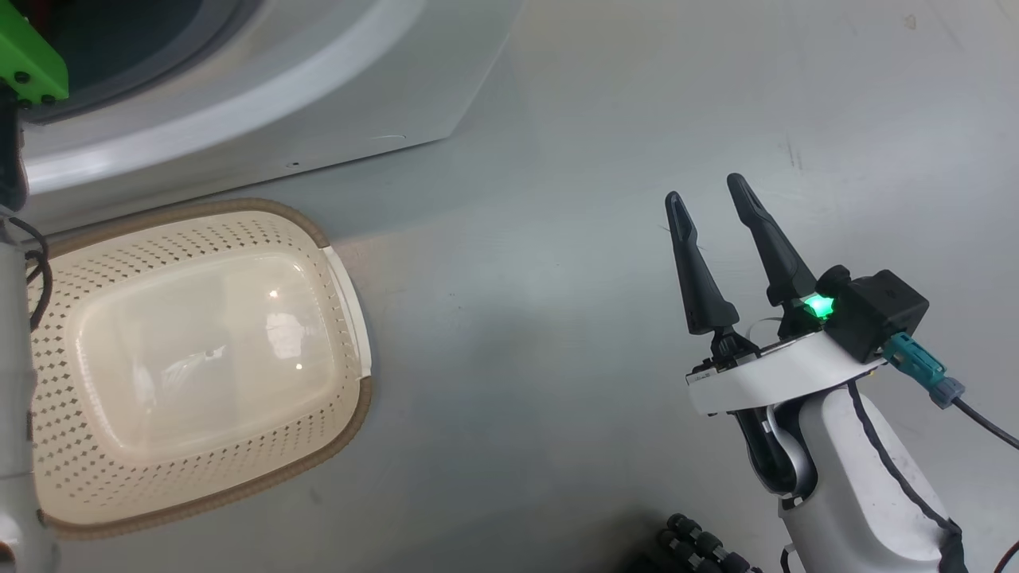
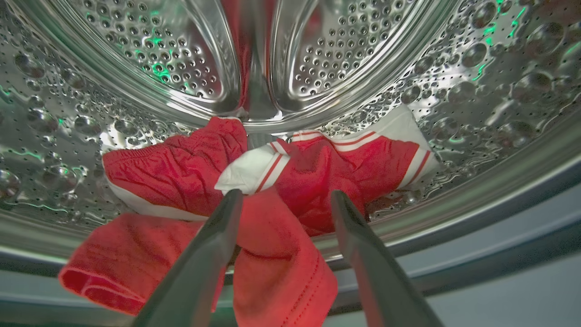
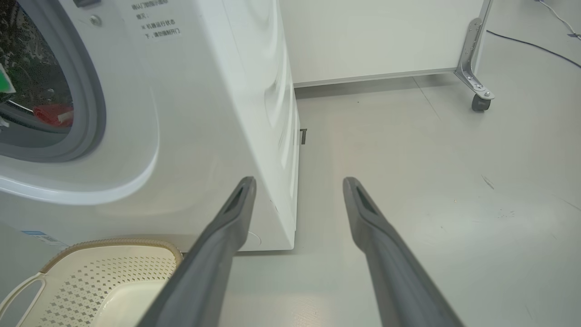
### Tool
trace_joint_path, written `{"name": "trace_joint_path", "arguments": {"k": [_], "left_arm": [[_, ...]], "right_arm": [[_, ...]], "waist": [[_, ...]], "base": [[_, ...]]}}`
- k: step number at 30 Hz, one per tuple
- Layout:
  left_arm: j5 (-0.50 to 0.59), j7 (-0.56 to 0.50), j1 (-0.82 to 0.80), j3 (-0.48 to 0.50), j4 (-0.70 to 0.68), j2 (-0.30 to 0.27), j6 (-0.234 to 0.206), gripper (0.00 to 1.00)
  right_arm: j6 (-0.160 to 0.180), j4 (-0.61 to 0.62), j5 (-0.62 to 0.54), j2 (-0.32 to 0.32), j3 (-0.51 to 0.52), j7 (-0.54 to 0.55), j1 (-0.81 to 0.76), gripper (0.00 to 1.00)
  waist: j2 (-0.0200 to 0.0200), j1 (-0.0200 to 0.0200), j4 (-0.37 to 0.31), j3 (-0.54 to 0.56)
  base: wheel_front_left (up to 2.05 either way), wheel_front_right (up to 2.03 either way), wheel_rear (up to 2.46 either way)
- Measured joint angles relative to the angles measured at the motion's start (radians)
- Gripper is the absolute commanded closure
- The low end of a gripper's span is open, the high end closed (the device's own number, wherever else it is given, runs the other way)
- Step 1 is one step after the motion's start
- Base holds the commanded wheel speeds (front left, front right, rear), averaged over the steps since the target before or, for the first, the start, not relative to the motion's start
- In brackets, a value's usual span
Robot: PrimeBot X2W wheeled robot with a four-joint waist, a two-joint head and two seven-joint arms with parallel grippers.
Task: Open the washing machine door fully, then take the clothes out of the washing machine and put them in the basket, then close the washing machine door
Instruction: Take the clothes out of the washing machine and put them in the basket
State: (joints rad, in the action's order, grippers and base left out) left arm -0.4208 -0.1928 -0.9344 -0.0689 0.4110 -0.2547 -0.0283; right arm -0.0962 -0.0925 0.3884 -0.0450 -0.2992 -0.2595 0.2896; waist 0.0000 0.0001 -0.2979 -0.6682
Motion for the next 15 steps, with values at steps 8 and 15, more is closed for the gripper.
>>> {"name": "trace_joint_path", "arguments": {"k": [8,15], "left_arm": [[0.008,-0.040,-0.026,-0.006,0.099,-0.014,-0.001,0.00],[0.014,-0.096,-0.044,-0.031,0.168,-0.016,-0.003,1.00]], "right_arm": [[0.007,-0.010,0.006,0.000,0.000,0.000,0.010,0.00],[0.011,-0.021,0.008,0.000,0.000,0.000,0.016,0.00]], "waist": [[0.0000,0.0000,-0.027,-0.019],[0.0000,0.0000,-0.030,-0.023]], "base": [[0.00,0.00,0.00],[0.00,0.00,0.00]]}}
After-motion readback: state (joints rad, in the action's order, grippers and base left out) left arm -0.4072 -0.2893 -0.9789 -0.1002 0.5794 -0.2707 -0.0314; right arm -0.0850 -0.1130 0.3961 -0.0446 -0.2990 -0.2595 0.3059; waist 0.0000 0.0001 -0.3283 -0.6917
